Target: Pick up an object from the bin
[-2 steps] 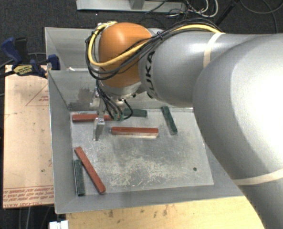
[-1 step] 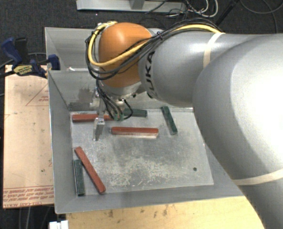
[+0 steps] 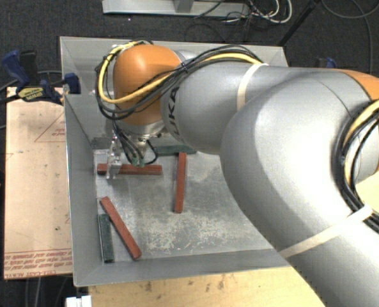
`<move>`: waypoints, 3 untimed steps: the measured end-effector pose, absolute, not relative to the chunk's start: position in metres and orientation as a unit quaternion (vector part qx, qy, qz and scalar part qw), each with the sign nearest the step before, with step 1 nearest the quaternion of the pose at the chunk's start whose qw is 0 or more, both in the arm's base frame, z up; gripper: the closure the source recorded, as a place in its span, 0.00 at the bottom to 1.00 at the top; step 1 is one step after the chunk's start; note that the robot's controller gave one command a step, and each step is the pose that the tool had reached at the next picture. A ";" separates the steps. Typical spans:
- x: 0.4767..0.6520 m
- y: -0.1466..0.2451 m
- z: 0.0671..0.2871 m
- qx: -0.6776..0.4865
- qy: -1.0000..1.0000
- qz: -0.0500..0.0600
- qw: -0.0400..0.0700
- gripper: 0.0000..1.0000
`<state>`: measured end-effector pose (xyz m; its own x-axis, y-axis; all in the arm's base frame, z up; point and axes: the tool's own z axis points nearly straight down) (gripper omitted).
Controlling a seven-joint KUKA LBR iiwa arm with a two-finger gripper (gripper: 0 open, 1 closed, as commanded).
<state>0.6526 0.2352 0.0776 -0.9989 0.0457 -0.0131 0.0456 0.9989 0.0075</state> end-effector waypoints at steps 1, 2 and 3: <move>0.653 0.235 0.078 0.023 1.000 0.004 0.007 1.00; 0.642 0.233 0.078 0.081 0.997 0.005 0.009 1.00; 0.637 0.233 0.282 0.149 0.989 0.000 0.000 1.00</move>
Offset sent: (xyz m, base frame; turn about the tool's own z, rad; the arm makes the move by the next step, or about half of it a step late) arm -0.0281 -0.0067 -0.0076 0.2442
